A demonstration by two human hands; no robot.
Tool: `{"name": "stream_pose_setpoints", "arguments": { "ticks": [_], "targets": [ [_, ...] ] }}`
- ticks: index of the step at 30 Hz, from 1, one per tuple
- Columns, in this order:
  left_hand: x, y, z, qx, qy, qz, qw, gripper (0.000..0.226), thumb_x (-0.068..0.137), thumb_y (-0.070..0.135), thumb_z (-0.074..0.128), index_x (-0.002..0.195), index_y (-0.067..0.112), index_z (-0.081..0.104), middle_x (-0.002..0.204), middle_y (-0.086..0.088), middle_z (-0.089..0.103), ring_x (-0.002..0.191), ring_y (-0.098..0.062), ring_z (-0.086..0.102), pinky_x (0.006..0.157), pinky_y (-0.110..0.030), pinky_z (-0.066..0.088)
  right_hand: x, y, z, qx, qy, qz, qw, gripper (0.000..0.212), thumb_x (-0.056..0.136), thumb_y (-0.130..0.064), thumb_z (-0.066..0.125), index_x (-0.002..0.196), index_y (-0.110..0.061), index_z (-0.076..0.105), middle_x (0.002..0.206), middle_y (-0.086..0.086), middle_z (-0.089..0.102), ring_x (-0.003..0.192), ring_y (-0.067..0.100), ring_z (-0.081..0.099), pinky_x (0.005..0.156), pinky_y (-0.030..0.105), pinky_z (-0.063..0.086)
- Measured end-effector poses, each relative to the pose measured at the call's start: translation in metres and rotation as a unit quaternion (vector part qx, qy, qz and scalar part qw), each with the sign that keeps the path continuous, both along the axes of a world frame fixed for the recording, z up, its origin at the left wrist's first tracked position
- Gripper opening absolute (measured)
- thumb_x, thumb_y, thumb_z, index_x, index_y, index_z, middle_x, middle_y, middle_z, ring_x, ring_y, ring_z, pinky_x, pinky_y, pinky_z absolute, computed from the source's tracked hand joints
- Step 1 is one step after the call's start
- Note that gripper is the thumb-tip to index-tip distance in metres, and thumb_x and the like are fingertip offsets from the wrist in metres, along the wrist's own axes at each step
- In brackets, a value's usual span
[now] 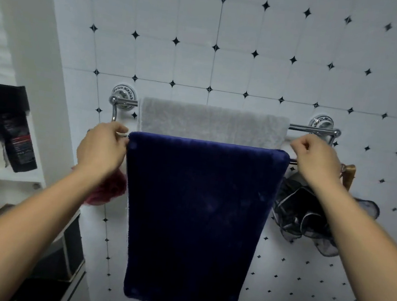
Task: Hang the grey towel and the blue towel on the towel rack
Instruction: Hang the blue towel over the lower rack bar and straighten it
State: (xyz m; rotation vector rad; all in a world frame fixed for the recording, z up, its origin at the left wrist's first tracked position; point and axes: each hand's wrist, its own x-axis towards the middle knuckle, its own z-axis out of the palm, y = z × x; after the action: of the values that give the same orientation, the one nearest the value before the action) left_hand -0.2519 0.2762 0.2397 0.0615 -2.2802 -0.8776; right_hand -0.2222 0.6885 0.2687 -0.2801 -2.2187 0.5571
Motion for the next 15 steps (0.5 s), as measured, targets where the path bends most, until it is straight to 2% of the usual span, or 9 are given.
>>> {"name": "stream_pose_setpoints", "arguments": {
  "ticks": [2, 4, 5, 7, 9, 12, 15],
  "targets": [
    [0.009, 0.007, -0.019, 0.066, 0.050, 0.031, 0.996, 0.014, 0.090, 0.025, 0.053, 0.099, 0.025, 0.064, 0.104, -0.004, 0.067, 0.095, -0.033, 0.062, 0.079, -0.038, 0.044, 0.011, -0.009, -0.024, -0.025, 0.047, -0.024, 0.998, 0.032, 0.089, -0.038, 0.044, 0.073, -0.015, 0.059, 0.078, 0.012, 0.066, 0.075, 0.033, 0.057, 0.064, 0.036, 0.037],
    [0.012, 0.018, -0.040, 0.146, 0.004, 0.000, 0.989, 0.015, 0.088, 0.027, 0.058, 0.101, 0.020, 0.060, 0.100, -0.004, 0.068, 0.093, -0.030, 0.063, 0.080, -0.036, 0.046, 0.018, -0.019, -0.057, -0.034, -0.011, -0.032, 0.999, 0.039, 0.087, -0.045, 0.043, 0.071, -0.014, 0.059, 0.076, 0.014, 0.067, 0.075, 0.037, 0.060, 0.063, 0.036, 0.040],
    [0.012, 0.021, -0.049, 0.186, -0.037, -0.031, 0.981, 0.025, 0.086, 0.028, 0.064, 0.108, 0.017, 0.058, 0.102, -0.005, 0.067, 0.096, -0.030, 0.064, 0.085, -0.038, 0.050, 0.017, -0.023, -0.071, -0.059, -0.055, -0.017, 0.997, 0.035, 0.086, -0.045, 0.048, 0.074, -0.015, 0.060, 0.079, 0.011, 0.068, 0.076, 0.034, 0.061, 0.064, 0.035, 0.041],
    [0.009, 0.023, -0.054, 0.251, -0.096, -0.101, 0.958, 0.045, 0.084, 0.028, 0.072, 0.120, 0.011, 0.052, 0.109, -0.007, 0.064, 0.103, -0.032, 0.064, 0.090, -0.045, 0.053, 0.015, -0.025, -0.086, -0.178, -0.121, 0.060, 0.975, 0.025, 0.084, -0.039, 0.062, 0.096, -0.017, 0.063, 0.095, 0.005, 0.071, 0.085, 0.027, 0.064, 0.069, 0.033, 0.045],
    [0.004, 0.024, -0.047, 0.307, -0.102, -0.164, 0.932, 0.051, 0.082, 0.020, 0.075, 0.125, 0.008, 0.050, 0.116, -0.008, 0.064, 0.107, -0.030, 0.065, 0.091, -0.043, 0.054, 0.011, -0.021, -0.084, -0.309, -0.128, 0.162, 0.928, 0.033, 0.082, -0.026, 0.071, 0.113, -0.018, 0.061, 0.107, -0.001, 0.070, 0.093, 0.018, 0.067, 0.077, 0.033, 0.051],
    [-0.004, 0.028, -0.039, 0.385, -0.084, -0.237, 0.888, 0.044, 0.082, 0.008, 0.074, 0.123, 0.007, 0.057, 0.119, -0.012, 0.068, 0.107, -0.029, 0.067, 0.094, -0.046, 0.054, 0.003, -0.017, -0.077, -0.388, -0.106, 0.254, 0.879, 0.031, 0.081, -0.013, 0.073, 0.110, -0.022, 0.065, 0.103, -0.004, 0.075, 0.092, 0.016, 0.072, 0.081, 0.033, 0.056],
    [-0.006, 0.032, -0.051, 0.388, -0.079, -0.242, 0.886, 0.026, 0.084, 0.007, 0.072, 0.106, 0.018, 0.068, 0.108, -0.005, 0.074, 0.098, -0.023, 0.072, 0.084, -0.037, 0.058, -0.004, -0.020, -0.088, -0.402, -0.105, 0.253, 0.874, 0.019, 0.086, -0.012, 0.068, 0.101, -0.023, 0.069, 0.092, -0.004, 0.077, 0.085, 0.016, 0.074, 0.077, 0.035, 0.059]
  ]
}}
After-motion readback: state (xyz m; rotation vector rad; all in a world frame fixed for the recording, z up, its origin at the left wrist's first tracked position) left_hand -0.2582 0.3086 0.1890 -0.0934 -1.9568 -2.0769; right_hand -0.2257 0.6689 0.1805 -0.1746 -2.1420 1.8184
